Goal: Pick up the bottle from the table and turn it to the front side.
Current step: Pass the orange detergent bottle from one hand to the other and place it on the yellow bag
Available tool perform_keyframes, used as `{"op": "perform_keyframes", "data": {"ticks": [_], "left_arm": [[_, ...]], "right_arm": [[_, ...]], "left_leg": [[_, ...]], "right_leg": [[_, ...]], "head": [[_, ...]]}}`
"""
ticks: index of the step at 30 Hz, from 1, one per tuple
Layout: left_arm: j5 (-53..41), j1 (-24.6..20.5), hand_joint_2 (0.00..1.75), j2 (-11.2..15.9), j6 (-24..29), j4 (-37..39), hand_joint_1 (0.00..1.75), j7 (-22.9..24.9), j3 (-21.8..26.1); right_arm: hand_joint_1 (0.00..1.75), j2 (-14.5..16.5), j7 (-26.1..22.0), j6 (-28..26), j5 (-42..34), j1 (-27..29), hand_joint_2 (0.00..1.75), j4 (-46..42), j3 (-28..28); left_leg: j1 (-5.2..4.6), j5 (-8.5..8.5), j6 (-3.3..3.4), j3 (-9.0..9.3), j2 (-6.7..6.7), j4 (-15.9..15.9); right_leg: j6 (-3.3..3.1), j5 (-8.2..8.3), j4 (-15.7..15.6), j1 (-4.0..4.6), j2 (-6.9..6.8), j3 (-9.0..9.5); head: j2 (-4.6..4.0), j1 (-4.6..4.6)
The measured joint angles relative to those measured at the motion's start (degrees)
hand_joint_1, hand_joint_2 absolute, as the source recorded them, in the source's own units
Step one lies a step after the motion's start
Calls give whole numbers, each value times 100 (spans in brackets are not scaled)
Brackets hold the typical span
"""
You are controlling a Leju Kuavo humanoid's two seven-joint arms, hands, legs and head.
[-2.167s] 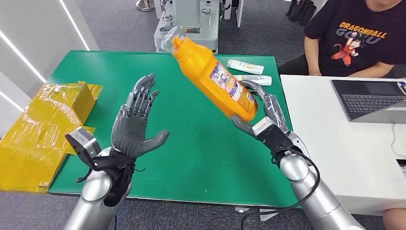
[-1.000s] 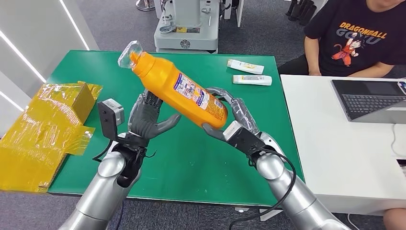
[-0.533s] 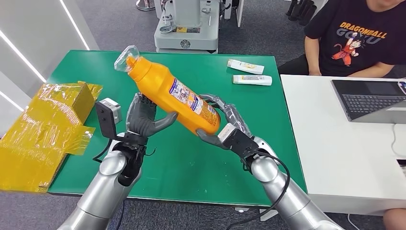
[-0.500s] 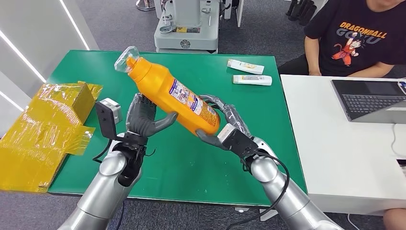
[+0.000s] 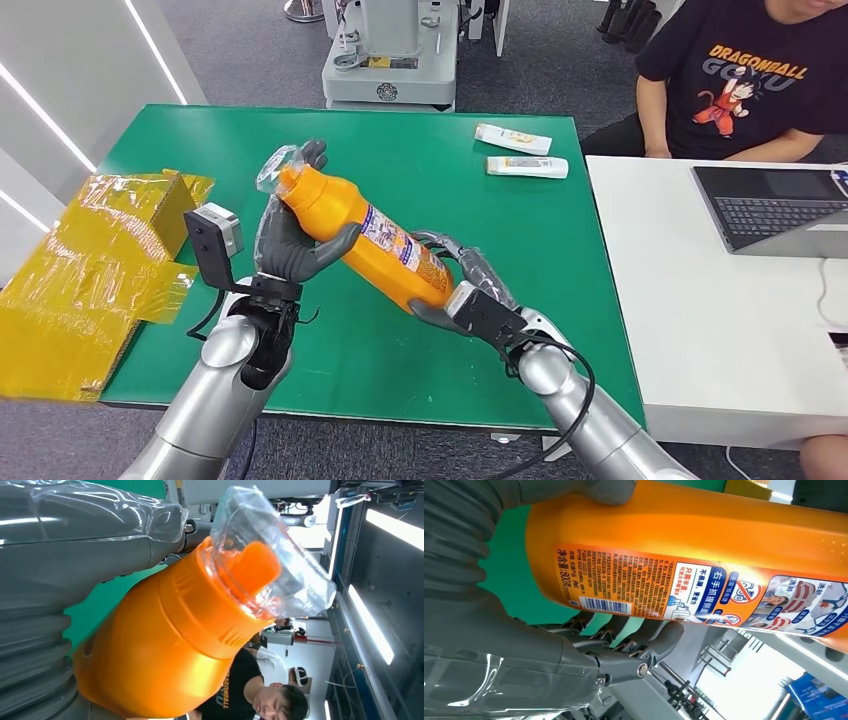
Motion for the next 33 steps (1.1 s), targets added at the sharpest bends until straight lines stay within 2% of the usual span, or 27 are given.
{"op": "perform_keyframes", "data": {"ticks": [7,11,17,23,33], "left_arm": [[8,0,175,0,-53,2,0,6,-2],[29,0,175,0,-110,3,175,10,-2],[138,2,175,-9,-349,44,175,50,-4],[156,-15,175,-9,-414,86,175,50,-2],[254,-131,175,-57,-436,144,175,49,49]], "right_arm": [[175,-2,-5,-28,51,39,175,41,-6],[175,-2,-8,-49,55,45,175,45,-15],[175,-3,-18,-234,82,46,175,44,-66],[175,-33,-24,-500,417,10,175,-12,-114],[175,-116,125,-487,440,-247,175,-133,-311]], "left_leg": [[0,0,0,0,0,0],[0,0,0,0,1,0],[0,0,0,0,1,0],[0,0,0,-1,1,0],[0,0,0,-1,0,0]], "right_leg": [[0,0,0,0,0,-1],[0,0,0,0,0,-1],[0,0,0,0,1,-1],[0,0,1,0,1,-1],[0,0,1,0,0,-1]], "head": [[0,-1],[0,-1],[0,-2],[0,0],[0,0]]}}
